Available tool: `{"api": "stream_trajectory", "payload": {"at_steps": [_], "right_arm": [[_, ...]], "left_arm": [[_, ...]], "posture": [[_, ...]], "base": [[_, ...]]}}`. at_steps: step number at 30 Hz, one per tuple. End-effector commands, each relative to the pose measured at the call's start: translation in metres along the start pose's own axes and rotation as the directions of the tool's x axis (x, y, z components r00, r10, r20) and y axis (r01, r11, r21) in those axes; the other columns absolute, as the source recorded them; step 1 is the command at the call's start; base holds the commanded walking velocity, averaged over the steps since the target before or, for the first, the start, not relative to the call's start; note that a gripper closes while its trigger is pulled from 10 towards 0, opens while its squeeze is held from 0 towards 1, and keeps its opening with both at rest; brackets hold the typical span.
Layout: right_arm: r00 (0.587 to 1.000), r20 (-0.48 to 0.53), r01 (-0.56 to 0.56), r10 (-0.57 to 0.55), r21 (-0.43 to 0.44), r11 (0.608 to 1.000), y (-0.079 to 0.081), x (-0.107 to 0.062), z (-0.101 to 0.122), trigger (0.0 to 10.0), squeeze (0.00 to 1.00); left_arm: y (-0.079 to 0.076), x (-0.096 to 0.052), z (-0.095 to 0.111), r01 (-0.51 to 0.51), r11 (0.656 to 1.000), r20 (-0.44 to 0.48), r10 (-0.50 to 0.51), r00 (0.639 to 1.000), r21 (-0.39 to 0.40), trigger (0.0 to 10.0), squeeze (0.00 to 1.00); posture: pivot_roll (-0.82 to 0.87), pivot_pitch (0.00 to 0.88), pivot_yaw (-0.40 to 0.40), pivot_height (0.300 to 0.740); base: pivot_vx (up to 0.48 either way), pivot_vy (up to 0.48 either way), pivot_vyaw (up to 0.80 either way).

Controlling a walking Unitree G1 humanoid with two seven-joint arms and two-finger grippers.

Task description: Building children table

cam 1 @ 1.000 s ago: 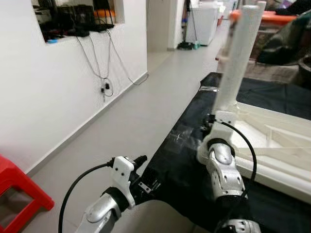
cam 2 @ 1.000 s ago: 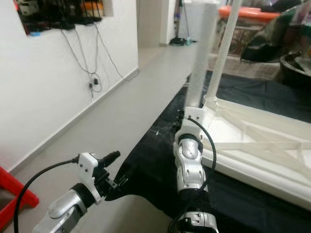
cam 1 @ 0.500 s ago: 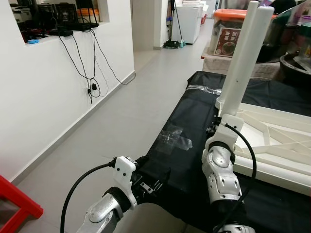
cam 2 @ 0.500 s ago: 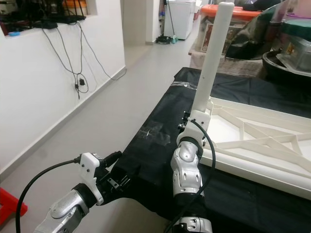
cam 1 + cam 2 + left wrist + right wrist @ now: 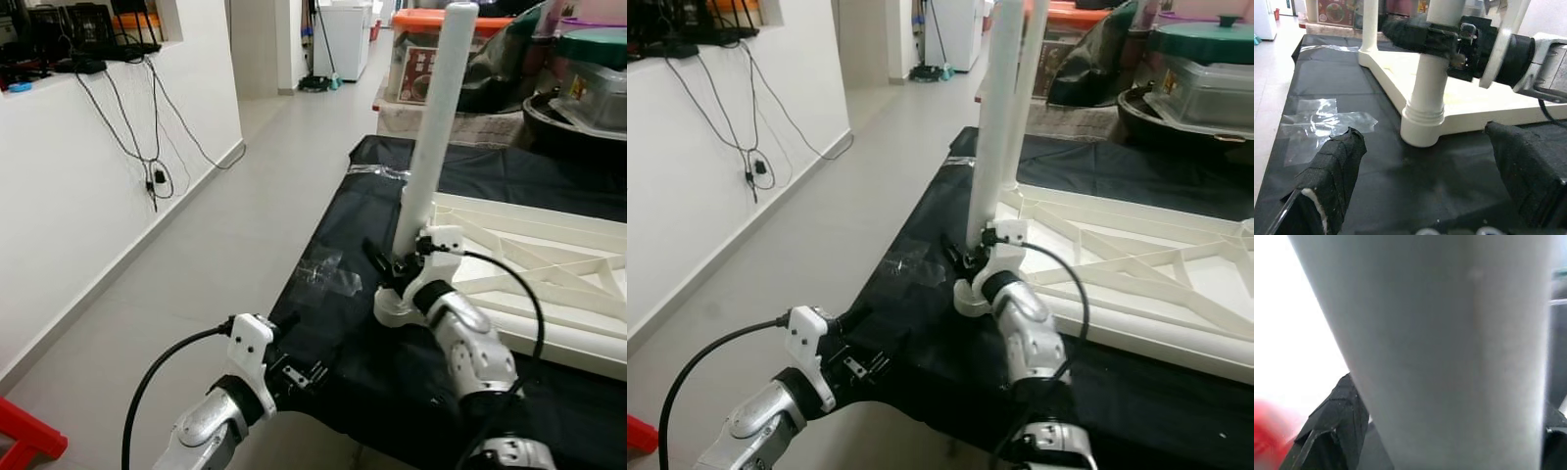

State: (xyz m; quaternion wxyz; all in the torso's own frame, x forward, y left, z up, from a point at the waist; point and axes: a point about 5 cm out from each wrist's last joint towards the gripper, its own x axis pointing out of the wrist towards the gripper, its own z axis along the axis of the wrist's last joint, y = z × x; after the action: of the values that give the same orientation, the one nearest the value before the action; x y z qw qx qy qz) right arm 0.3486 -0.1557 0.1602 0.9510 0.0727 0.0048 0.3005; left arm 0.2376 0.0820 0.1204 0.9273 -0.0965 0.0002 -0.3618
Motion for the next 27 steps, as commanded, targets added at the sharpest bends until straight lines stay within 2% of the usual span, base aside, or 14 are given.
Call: {"api": "stream_trajectory", "payload": {"at_steps": [1, 3, 5, 7, 10, 11, 15, 16, 17, 18, 20, 23, 25, 27], "right_arm": [[0.954, -0.06, -0.292, 0.292, 0.013, 0.956, 0.017, 0.009, 0.004, 10.0, 0.0], [0.928, -0.079, -0.365, 0.364, 0.012, 0.931, 0.016, 0.008, 0.008, 10.0, 0.0], [0.871, -0.115, -0.478, 0.477, 0.023, 0.878, 0.019, 0.009, 0.012, 10.0, 0.0], [0.851, -0.125, -0.511, 0.51, 0.028, 0.859, 0.02, 0.009, 0.012, 10.0, 0.0], [0.754, -0.171, -0.639, 0.634, 0.035, 0.769, 0.027, 0.016, 0.016, 10.0, 0.0], [0.754, -0.171, -0.639, 0.634, 0.035, 0.769, 0.027, 0.016, 0.016, 10.0, 0.0], [0.627, -0.282, -0.747, 0.726, 0.047, 0.664, 0.032, 0.014, 0.01, 10.0, 0.0], [0.6, -0.324, -0.763, 0.732, 0.046, 0.645, 0.033, 0.014, 0.006, 2.7, 0.0], [0.6, -0.324, -0.763, 0.732, 0.046, 0.645, 0.033, 0.014, 0.006, 2.7, 0.0], [0.591, -0.376, -0.763, 0.714, 0.027, 0.646, 0.034, 0.015, 0.0, 0.0, 0.0], [0.591, -0.409, -0.761, 0.695, 0.004, 0.649, 0.035, 0.016, -0.004, 0.0, 0.0], [0.641, -0.416, -0.729, 0.646, -0.065, 0.682, 0.034, 0.02, -0.006, 0.0, 0.0], [0.641, -0.416, -0.729, 0.646, -0.065, 0.682, 0.034, 0.02, -0.006, 0.0, 0.0], [0.687, -0.391, -0.694, 0.613, -0.104, 0.712, 0.03, 0.021, -0.002, 0.0, 0.0]], "left_arm": [[0.002, 0.0, -0.004, -0.007, 1.0, -0.016, 0.007, 1.0, -0.002, 10.0, 0.0], [0.002, 0.0, -0.004, -0.009, 1.0, -0.015, 0.009, 1.0, 0.0, 10.0, 0.0], [0.002, 0.0, -0.004, -0.011, 1.0, -0.014, 0.011, 1.0, 0.001, 10.0, 0.0], [0.002, 0.0, -0.004, -0.011, 1.0, -0.014, 0.011, 1.0, 0.001, 10.0, 0.0], [0.001, 0.0, -0.005, -0.014, 1.0, -0.013, 0.014, 1.0, -0.002, 10.0, 0.0], [0.001, 0.0, -0.005, -0.014, 1.0, -0.013, 0.014, 1.0, -0.002, 10.0, 0.0], [0.0, 0.0, -0.006, -0.011, 1.0, -0.014, 0.011, 1.0, -0.006, 10.0, 0.0], [0.0, 0.0, -0.006, -0.011, 1.0, -0.015, 0.011, 1.0, -0.007, 10.0, 0.0], [0.0, 0.0, -0.006, -0.011, 1.0, -0.015, 0.011, 1.0, -0.007, 10.0, 0.0], [0.0, 0.0, -0.006, -0.009, 1.0, -0.016, 0.009, 1.0, -0.008, 10.0, 0.0], [0.0, -0.001, -0.006, -0.007, 1.0, -0.017, 0.007, 1.0, -0.009, 10.0, 0.0], [0.0, -0.001, -0.007, -0.003, 1.0, -0.021, 0.003, 1.0, -0.01, 10.0, 0.0], [0.0, -0.001, -0.007, -0.003, 1.0, -0.021, 0.003, 1.0, -0.01, 10.0, 0.0], [0.0, -0.001, -0.007, 0.001, 1.0, -0.023, -0.001, 1.0, -0.01, 10.0, 0.0]], "posture": [[0.07, 0.001, 0.0, 0.74], [0.07, 0.001, 0.0, 0.74], [0.07, 0.0, -0.008, 0.74], [0.07, 0.0, -0.008, 0.74], [0.08, 0.0, -0.015, 0.74], [0.08, 0.0, -0.015, 0.74], [0.08, 0.0, -0.015, 0.74], [0.08, 0.0, -0.017, 0.74], [0.08, 0.0, -0.017, 0.74], [0.08, 0.0, -0.015, 0.74], [0.08, 0.0, -0.013, 0.74], [0.07, 0.0, -0.008, 0.74], [0.07, 0.0, -0.008, 0.74], [0.07, 0.0, -0.008, 0.74]], "base": [[0.0, 0.0, 0.0], [0.0, 0.0, 0.0], [0.0, 0.0, 0.0], [0.0, 0.0, 0.0], [0.0, 0.0, 0.0], [0.0, 0.0, 0.0], [0.0, 0.0, 0.0], [0.0, 0.0, 0.0], [0.0, 0.0, 0.0], [0.0, 0.0, 0.0], [0.0, 0.0, 0.0], [0.0, 0.0, 0.0], [0.0, 0.0, 0.0], [0.0, 0.0, 0.0]]}}
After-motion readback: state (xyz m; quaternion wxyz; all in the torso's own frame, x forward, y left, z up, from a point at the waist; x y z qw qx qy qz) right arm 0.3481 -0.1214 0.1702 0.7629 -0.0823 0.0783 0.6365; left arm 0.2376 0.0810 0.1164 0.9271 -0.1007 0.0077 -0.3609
